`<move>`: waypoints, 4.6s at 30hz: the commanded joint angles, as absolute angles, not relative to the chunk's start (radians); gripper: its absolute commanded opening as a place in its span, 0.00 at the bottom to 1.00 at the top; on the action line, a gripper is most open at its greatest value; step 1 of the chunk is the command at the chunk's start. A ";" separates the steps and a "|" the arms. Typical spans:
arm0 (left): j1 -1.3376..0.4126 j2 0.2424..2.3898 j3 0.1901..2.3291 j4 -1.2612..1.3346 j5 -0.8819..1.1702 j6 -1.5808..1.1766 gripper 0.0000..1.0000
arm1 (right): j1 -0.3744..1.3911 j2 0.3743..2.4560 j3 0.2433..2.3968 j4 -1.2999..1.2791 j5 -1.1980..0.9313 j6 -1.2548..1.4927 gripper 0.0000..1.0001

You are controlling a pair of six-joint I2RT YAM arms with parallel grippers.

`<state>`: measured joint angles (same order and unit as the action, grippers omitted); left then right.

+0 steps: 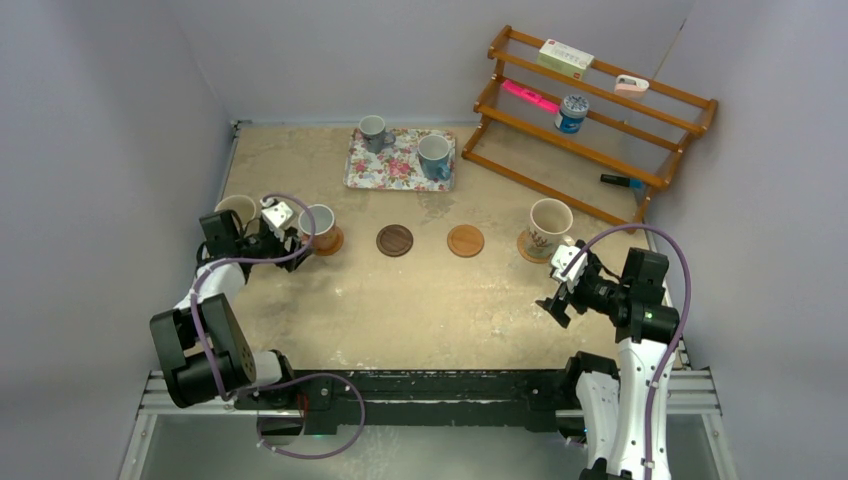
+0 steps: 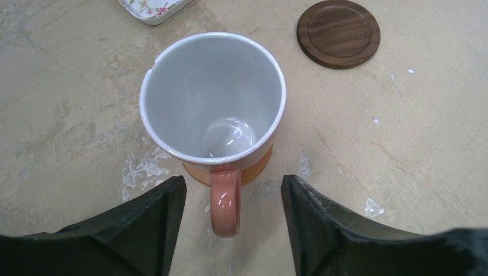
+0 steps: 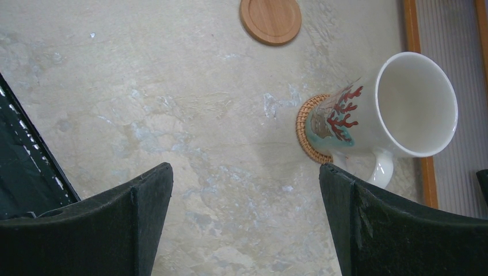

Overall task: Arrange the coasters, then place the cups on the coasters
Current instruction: Place the cup on the coaster, then pick up the cup from the tray.

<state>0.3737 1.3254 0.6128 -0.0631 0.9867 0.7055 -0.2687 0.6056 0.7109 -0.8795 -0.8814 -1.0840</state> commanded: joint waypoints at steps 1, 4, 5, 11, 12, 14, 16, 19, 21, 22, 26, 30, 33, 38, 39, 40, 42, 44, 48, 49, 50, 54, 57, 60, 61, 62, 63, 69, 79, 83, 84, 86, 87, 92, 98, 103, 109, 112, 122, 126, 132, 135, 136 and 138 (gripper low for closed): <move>0.385 1.280 0.644 -0.100 1.034 0.764 0.73 | -0.272 0.597 0.709 -0.899 -0.908 -1.100 0.99; 0.386 1.249 0.641 -0.116 1.029 0.772 0.79 | -0.273 0.597 0.709 -0.900 -0.910 -1.101 0.99; 0.389 1.238 0.643 -0.123 1.027 0.770 0.80 | -0.272 0.597 0.709 -0.900 -0.910 -1.101 0.99; 0.421 1.190 0.775 -0.315 1.037 0.792 0.85 | -0.272 0.597 0.710 -0.902 -0.909 -1.103 0.99; 0.427 1.186 0.817 -0.360 1.038 0.790 0.85 | -0.272 0.597 0.710 -0.902 -0.910 -1.103 0.99; 0.434 1.185 0.910 -0.462 1.034 0.805 0.86 | -0.272 0.597 0.712 -0.902 -0.910 -1.103 0.99; 0.434 1.184 1.011 -0.551 1.021 0.807 0.87 | -0.273 0.597 0.712 -0.903 -0.910 -1.104 0.99; 0.435 1.190 1.165 -0.603 0.945 0.728 0.88 | -0.273 0.596 0.714 -0.904 -0.912 -1.104 0.99; 0.434 1.204 1.247 -0.592 0.880 0.665 0.89 | -0.273 0.595 0.714 -0.904 -0.912 -1.105 0.99; 0.434 1.213 1.286 -0.579 0.853 0.635 0.90 | -0.272 0.596 0.714 -0.904 -0.911 -1.104 0.99; 0.434 1.284 1.397 -0.501 0.760 0.492 0.97 | -0.272 0.619 0.723 -0.882 -0.918 -1.082 0.99; 0.436 1.384 1.524 -0.590 0.812 0.564 0.97 | -0.272 0.650 0.759 -0.801 -0.909 -0.994 0.99; 0.444 1.422 1.526 -0.562 0.801 0.574 0.98 | -0.273 0.682 0.808 -0.707 -0.910 -0.885 0.99; 0.467 1.443 1.434 -0.505 0.695 0.647 0.98 | -0.271 0.809 0.944 -0.556 -0.905 -0.692 0.99; 0.473 1.452 1.437 -0.497 0.676 0.637 0.98 | -0.270 0.846 0.982 -0.542 -0.912 -0.658 0.99; 0.480 1.462 1.450 -0.501 0.672 0.624 0.98 | -0.269 0.879 1.018 -0.532 -0.921 -0.627 0.99; 0.491 1.476 1.478 -0.524 0.699 0.604 0.98 | -0.259 0.940 1.083 -0.509 -0.937 -0.562 0.99; 0.492 1.469 1.474 -0.536 0.724 0.599 0.98 | -0.230 0.980 1.118 -0.467 -0.921 -0.501 0.99; 0.492 1.416 1.410 -0.486 0.738 0.587 0.98 | -0.113 1.015 1.132 -0.334 -0.738 -0.403 0.99; 0.492 1.402 1.398 -0.472 0.743 0.578 0.98 | -0.083 1.021 1.137 -0.322 -0.709 -0.397 0.99; 0.492 1.393 1.390 -0.458 0.756 0.568 0.98 | -0.059 1.029 1.144 -0.315 -0.696 -0.389 0.99; 0.492 1.372 1.393 -0.452 0.789 0.534 0.98 | -0.025 1.057 1.175 -0.295 -0.693 -0.356 0.99; 0.492 1.354 1.388 -0.448 0.802 0.522 0.98 | -0.020 1.064 1.181 -0.271 -0.693 -0.335 0.99; 0.492 1.338 1.381 -0.435 0.824 0.513 0.98 | -0.014 1.063 1.178 -0.259 -0.695 -0.327 0.99; 0.492 1.335 1.379 -0.427 0.826 0.505 0.98 | -0.013 1.062 1.175 -0.255 -0.696 -0.324 0.99; 0.492 1.333 1.378 -0.425 0.827 0.500 0.98 | -0.012 1.058 1.171 -0.250 -0.696 -0.321 0.99; 0.492 1.332 1.379 -0.426 0.826 0.499 0.98 | -0.010 1.056 1.170 -0.248 -0.698 -0.319 0.99; 0.492 1.324 1.365 -0.419 0.823 0.489 0.98 | -0.008 1.061 1.175 -0.247 -0.688 -0.323 0.99; 0.492 1.321 1.304 -0.412 0.822 0.494 0.98 | -0.008 1.058 1.146 -0.223 -0.693 -0.327 0.99; 0.492 1.307 1.274 -0.414 0.816 0.507 0.98 | -0.008 1.059 1.140 -0.222 -0.695 -0.332 0.99; 0.492 1.302 1.264 -0.414 0.813 0.513 0.98 | -0.008 1.061 1.140 -0.222 -0.695 -0.333 0.99; 0.492 1.290 1.241 -0.415 0.813 0.526 0.98 | -0.008 1.064 1.140 -0.222 -0.695 -0.337 0.99; 0.492 1.285 1.232 -0.411 0.814 0.533 0.98 | -0.008 1.066 1.141 -0.222 -0.695 -0.338 0.99; 0.492 1.310 1.304 -0.388 0.811 0.503 0.98 | 0.019 1.069 1.145 -0.224 -0.695 -0.339 0.99; 0.492 1.394 1.488 -0.425 0.881 0.420 0.98 | 0.024 1.068 1.144 -0.224 -0.684 -0.338 0.99; 0.492 1.356 1.408 -0.353 0.906 0.395 0.99 | 0.024 1.063 1.140 -0.234 -0.679 -0.353 0.99; 0.492 1.330 1.363 -0.361 0.891 0.417 0.99 | 0.028 1.081 1.143 -0.224 -0.693 -0.356 0.99; 0.492 1.319 1.347 -0.387 0.907 0.437 0.99 | 0.037 1.097 1.143 -0.217 -0.695 -0.350 0.99; 0.492 1.265 1.214 -0.405 0.887 0.517 1.00 | 0.070 1.127 1.147 -0.216 -0.670 -0.359 0.99; 0.492 1.256 1.175 -0.434 0.869 0.548 1.00 | 0.104 1.150 1.156 -0.221 -0.638 -0.366 0.99; 0.492 1.182 1.054 -0.446 0.853 0.614 1.00 | 0.169 1.192 1.182 -0.227 -0.567 -0.380 0.99; 0.492 1.098 0.945 -0.348 0.823 0.563 1.00 | 0.207 1.219 1.201 -0.223 -0.526 -0.383 0.99; 0.492 1.068 0.910 -0.304 0.814 0.537 1.00 | 0.221 1.230 1.208 -0.222 -0.513 -0.384 0.99; 0.492 1.014 0.851 -0.216 0.793 0.482 1.00 | 0.249 1.259 1.219 -0.218 -0.484 -0.384 0.99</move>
